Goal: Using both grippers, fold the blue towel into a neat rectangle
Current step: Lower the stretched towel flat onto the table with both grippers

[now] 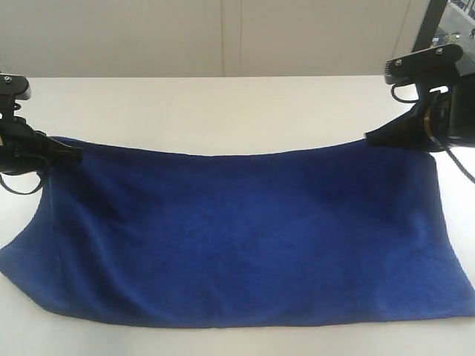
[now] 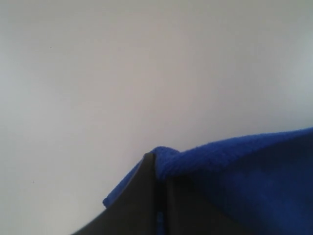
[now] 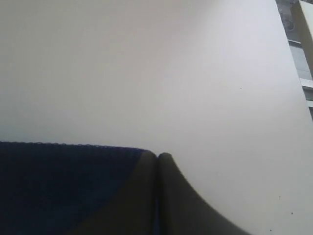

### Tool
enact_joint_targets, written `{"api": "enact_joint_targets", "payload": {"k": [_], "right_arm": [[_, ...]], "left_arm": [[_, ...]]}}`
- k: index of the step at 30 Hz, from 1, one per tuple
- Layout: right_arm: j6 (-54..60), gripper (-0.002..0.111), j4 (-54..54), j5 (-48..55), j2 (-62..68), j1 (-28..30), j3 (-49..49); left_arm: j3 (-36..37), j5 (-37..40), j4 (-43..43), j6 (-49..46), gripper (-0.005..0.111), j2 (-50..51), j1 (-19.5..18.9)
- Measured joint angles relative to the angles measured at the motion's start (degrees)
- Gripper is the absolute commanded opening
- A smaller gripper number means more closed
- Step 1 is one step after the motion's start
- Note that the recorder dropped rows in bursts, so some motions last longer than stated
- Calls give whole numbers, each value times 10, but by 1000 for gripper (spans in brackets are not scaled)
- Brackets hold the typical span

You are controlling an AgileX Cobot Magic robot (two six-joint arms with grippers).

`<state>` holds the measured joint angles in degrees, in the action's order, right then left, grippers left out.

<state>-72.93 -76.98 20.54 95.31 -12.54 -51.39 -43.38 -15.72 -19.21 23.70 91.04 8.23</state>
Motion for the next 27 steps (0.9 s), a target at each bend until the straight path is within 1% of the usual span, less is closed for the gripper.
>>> {"api": "enact_joint_targets", "payload": {"k": [6, 16, 21, 27], "right_arm": [[-1, 0, -17, 1, 37, 0, -31], [-5, 0, -54, 12, 94, 0, -67], [-16, 0, -60, 13, 119, 0, -85], [-42, 0, -92, 21, 142, 0, -98]], "left_arm": [[-12, -12, -1, -20, 0, 24, 0], [-62, -8, -1, -39, 0, 73, 0], [-85, -3, -1, -41, 0, 100, 0], [-101, 2, -1, -43, 0, 126, 0]]}}
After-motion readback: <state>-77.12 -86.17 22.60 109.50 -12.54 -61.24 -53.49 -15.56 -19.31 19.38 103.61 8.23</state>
